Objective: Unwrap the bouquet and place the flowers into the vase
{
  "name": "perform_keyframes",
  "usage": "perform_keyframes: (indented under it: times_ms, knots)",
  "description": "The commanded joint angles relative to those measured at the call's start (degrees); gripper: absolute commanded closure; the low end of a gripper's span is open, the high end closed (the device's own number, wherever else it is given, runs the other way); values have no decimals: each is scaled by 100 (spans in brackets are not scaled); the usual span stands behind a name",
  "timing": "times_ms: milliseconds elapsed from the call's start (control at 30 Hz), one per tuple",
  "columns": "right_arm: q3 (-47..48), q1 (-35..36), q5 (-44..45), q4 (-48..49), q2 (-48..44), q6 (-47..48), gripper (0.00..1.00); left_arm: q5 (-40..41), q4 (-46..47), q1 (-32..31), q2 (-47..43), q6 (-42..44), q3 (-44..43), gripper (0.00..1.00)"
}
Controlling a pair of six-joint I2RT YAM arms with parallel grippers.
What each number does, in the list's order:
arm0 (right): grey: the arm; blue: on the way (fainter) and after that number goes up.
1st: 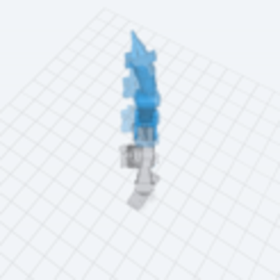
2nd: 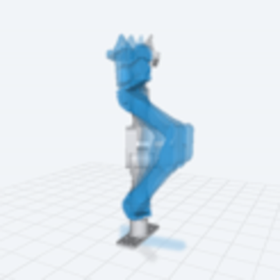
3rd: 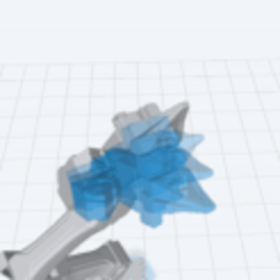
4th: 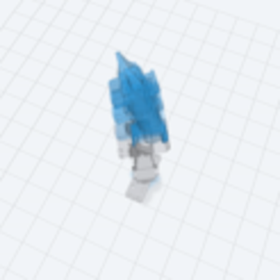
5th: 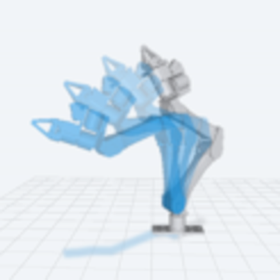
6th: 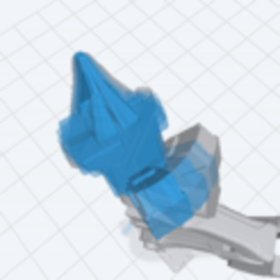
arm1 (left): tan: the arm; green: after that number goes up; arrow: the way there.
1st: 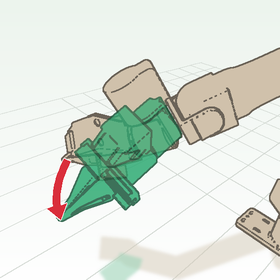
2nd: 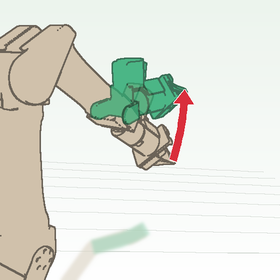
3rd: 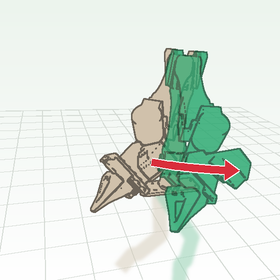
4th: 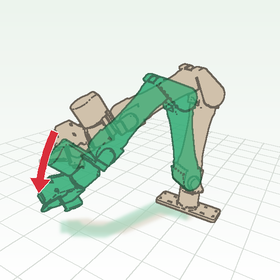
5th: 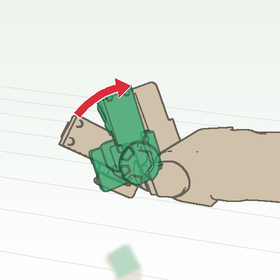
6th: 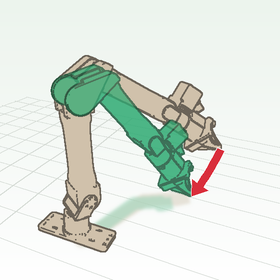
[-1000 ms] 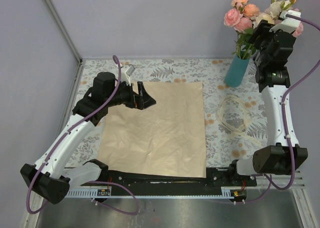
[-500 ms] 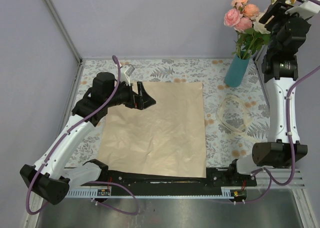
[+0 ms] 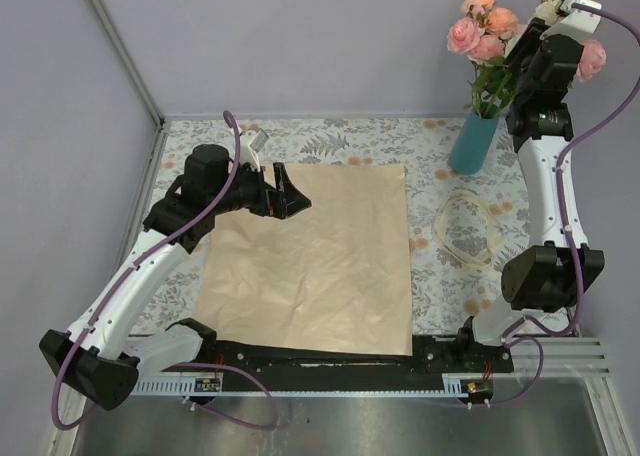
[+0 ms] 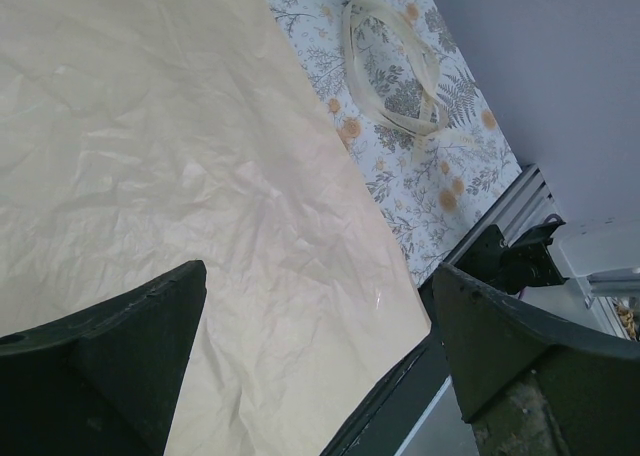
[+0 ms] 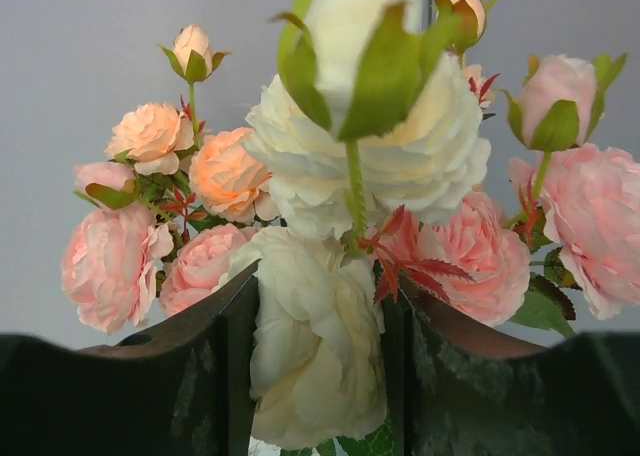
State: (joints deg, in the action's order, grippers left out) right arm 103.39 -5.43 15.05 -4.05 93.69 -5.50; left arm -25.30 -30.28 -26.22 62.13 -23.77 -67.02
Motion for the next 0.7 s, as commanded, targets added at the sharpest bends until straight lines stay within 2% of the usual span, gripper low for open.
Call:
perform_keyframes:
  times_ms: [0,133,300,400,533,667]
  knots:
    - [-39,-37,209,-218,-88,207,48,104,216,20,-122,65,-65,1]
    - [189,-37,51,-403,-175,251,45,165,216,20,-140,74,-65,1]
    - [523,-37,-142,-824,-412,207,30,210,190,20,-122,100,-56,1]
    - [638,-37,-247,-1245,-640,111,24,288,137,20,-131,136,-74,1]
    - [376,-28,-660,-1738,-1167,-118,3,376,110,20,-166,162,-92,1]
    - [-249,-28,-995,-2098,-1809,-241,1,517,102,20,-245,162,-91,1]
